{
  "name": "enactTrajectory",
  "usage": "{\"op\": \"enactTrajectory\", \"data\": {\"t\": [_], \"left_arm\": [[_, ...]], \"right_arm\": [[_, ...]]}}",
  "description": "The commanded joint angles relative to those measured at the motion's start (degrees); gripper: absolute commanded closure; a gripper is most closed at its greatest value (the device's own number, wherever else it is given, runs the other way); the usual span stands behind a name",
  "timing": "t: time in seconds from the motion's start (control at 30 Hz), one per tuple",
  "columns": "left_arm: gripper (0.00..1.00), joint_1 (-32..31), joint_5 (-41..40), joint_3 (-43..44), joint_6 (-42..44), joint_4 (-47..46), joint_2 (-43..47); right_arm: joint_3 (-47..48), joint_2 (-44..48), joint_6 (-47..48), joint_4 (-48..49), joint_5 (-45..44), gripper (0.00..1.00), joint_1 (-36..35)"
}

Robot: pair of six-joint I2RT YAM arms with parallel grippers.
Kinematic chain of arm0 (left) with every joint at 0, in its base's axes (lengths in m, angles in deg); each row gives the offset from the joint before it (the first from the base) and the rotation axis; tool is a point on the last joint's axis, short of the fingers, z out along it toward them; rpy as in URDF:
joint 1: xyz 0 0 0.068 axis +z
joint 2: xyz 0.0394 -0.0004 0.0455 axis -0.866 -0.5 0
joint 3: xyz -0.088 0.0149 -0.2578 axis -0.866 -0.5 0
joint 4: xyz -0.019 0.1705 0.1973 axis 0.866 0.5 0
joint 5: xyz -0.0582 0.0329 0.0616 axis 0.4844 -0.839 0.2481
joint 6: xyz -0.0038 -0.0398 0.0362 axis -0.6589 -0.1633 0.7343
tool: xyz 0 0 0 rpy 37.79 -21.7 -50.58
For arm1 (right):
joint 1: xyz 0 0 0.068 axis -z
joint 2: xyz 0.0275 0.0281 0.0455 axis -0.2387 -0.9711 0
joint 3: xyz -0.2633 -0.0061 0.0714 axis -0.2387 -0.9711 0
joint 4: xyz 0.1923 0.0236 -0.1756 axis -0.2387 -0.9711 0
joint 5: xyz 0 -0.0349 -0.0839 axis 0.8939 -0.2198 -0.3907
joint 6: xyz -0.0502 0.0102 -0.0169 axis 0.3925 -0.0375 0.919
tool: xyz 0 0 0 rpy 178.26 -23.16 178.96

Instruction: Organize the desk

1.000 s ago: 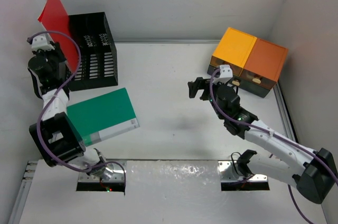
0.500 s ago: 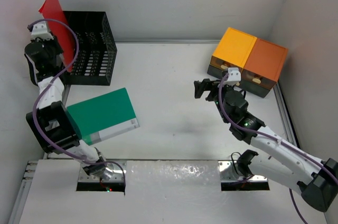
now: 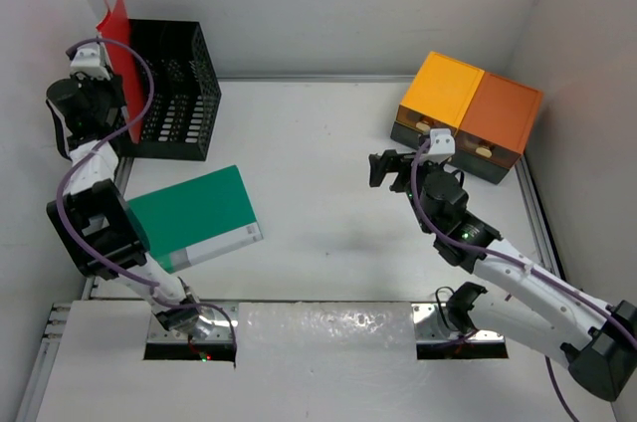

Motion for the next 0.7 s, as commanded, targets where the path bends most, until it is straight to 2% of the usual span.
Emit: {"op": "enactTrajectory", "data": {"t": [0.0, 0.2, 0.43, 0.6, 0.63, 0.67], "left_arm": [[1.0, 1.96, 5.16, 4.99, -2.36, -6.3, -2.53], [1.0, 2.32, 18.52, 7.12, -0.79, -3.85, -4.65], [1.0, 2.32, 23.12, 10.2, 6.14, 6.61, -5.1], [1.0, 2.23, 25.67, 7.03, 9.67, 6.88, -1.14], [1.0, 2.32, 25.67, 7.9, 10.19, 7.92, -1.4], [1.0, 2.32, 25.93, 11.91, 10.98, 13.16, -3.32]], "right_arm": [[0.8, -0.97, 0.04, 0.36, 1.07, 0.01, -0.16], [0.71, -0.88, 1.27, 0.98, 1.6, 0.01, -0.16], [0.19, 0.08, 2.07, 0.71, 0.9, 0.01, -0.16], [-0.43, 0.61, 2.68, 1.5, 0.64, 0.01, -0.16], [-0.43, 0.7, 2.77, 1.42, 0.55, 0.01, -0.16], [-0.34, 0.79, 3.03, 1.24, 0.55, 0.01, -0.16]]}}
